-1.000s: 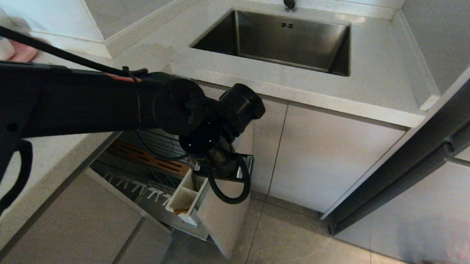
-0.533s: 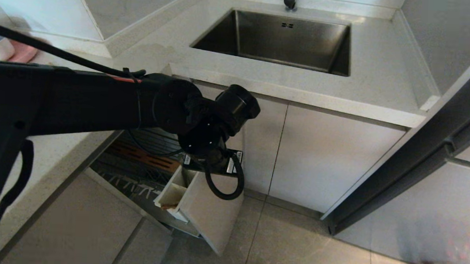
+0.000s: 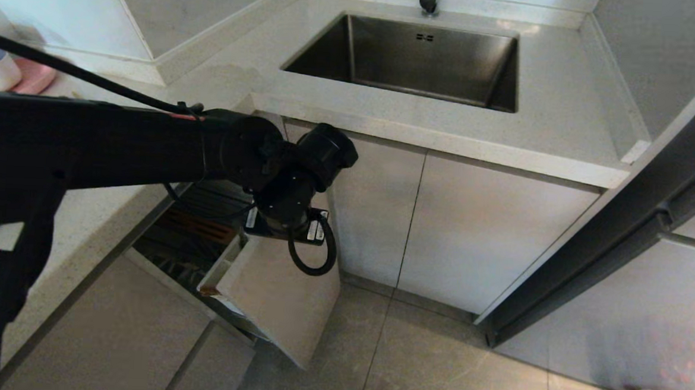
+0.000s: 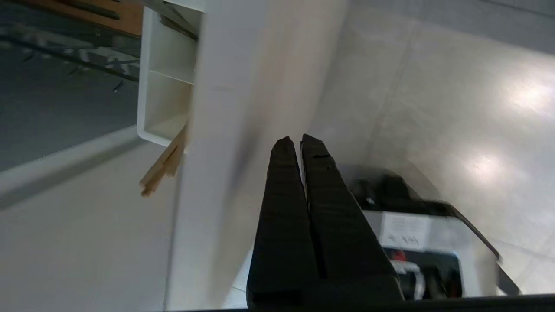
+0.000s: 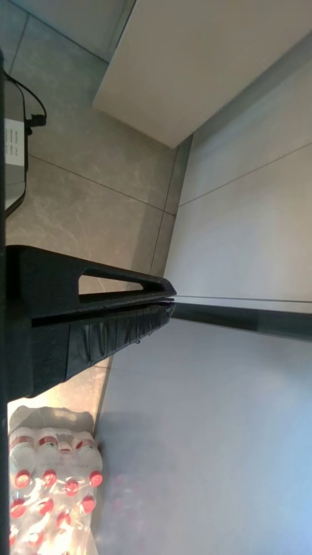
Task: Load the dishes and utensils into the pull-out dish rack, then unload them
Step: Close the cupboard
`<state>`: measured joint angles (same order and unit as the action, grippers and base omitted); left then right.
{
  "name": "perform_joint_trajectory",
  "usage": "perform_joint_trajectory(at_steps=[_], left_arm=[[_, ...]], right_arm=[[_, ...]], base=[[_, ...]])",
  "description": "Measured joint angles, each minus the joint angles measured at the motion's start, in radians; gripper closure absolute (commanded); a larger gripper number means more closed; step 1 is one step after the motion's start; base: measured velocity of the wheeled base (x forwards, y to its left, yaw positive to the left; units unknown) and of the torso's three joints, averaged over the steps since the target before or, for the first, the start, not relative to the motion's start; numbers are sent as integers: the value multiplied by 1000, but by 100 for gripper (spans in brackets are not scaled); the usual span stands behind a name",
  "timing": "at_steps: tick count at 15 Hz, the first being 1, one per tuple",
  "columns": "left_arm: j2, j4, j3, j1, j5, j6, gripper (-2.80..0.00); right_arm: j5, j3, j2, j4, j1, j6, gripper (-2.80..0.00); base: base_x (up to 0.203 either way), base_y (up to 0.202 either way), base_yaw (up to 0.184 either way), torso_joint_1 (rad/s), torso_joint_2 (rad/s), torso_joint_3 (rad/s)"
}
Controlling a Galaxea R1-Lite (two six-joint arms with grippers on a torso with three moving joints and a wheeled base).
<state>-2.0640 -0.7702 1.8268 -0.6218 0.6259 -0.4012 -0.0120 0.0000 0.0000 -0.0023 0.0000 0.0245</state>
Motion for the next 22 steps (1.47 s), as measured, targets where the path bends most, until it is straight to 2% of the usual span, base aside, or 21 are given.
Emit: perform_joint_trajectory(at_steps=[3,11,14,22], left_arm=[[-12,1,21,65,22,32,0],[-26,59,37,178,156,86,0],[-26,88,37,198,183,108,0],[-28,90,32,196,185,109,0]], right_arm=[[0,0,0,0,0,0,0],[0,0,0,0,0,0,0],[0,0,0,0,0,0,0],[0,0,0,0,0,0,0]], base=[[0,0,0,0,0,0],[0,0,0,0,0,0],[0,0,0,0,0,0],[0,0,0,0,0,0]])
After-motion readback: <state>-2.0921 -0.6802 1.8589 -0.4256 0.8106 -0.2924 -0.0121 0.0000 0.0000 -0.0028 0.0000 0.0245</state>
